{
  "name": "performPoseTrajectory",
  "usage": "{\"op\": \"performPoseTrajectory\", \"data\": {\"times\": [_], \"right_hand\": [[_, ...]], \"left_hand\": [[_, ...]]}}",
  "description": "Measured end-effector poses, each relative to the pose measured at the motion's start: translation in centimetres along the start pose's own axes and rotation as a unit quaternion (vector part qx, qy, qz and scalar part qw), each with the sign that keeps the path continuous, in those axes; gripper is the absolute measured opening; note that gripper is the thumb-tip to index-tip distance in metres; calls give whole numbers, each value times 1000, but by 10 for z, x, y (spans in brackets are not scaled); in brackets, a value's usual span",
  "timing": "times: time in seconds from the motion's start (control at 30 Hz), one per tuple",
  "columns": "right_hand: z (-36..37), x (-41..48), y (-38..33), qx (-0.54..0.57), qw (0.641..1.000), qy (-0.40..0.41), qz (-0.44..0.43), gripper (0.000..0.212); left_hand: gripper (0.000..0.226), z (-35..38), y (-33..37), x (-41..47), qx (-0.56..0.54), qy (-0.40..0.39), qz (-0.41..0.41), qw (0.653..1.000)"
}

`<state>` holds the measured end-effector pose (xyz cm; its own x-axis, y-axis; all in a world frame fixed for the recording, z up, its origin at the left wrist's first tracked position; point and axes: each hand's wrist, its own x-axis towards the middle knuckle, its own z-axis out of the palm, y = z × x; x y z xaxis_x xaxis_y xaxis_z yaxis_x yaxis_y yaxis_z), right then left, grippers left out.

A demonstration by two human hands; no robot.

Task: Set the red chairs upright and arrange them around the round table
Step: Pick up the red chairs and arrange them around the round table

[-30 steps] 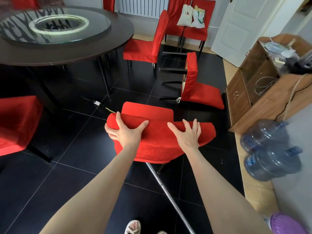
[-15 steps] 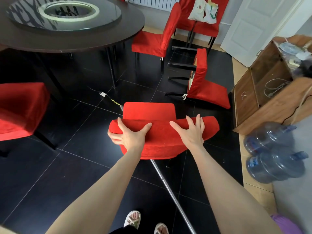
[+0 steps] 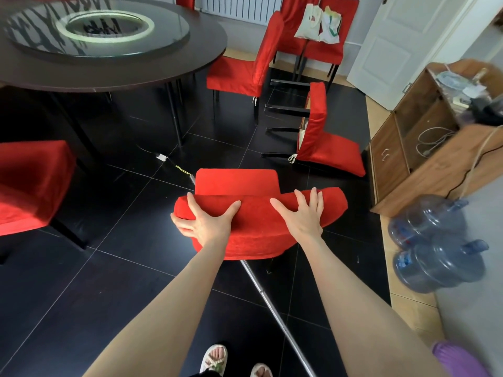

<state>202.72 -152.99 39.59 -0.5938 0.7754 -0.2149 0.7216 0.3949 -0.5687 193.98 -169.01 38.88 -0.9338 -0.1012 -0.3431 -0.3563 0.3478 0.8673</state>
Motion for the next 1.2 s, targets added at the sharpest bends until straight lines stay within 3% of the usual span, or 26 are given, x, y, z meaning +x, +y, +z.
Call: {"op": "performPoseTrajectory", "data": {"times": [0.13, 0.47, 1.0, 1.2], "right_hand": [[-1, -2, 1, 8, 1000, -2, -6, 89], [-19, -4, -1, 60, 997, 43, -17, 81], [-143, 23, 68, 168, 974, 145, -54, 63], [-200, 42, 105, 203, 954, 217, -50, 60]], "left_hand": [[119, -4, -1, -2, 12, 0, 13, 1000], [112, 0, 26, -12, 82, 38, 152, 984], [97, 101, 99, -101, -3, -60, 241, 969], [95, 158, 131, -140, -20, -117, 282, 952]]}}
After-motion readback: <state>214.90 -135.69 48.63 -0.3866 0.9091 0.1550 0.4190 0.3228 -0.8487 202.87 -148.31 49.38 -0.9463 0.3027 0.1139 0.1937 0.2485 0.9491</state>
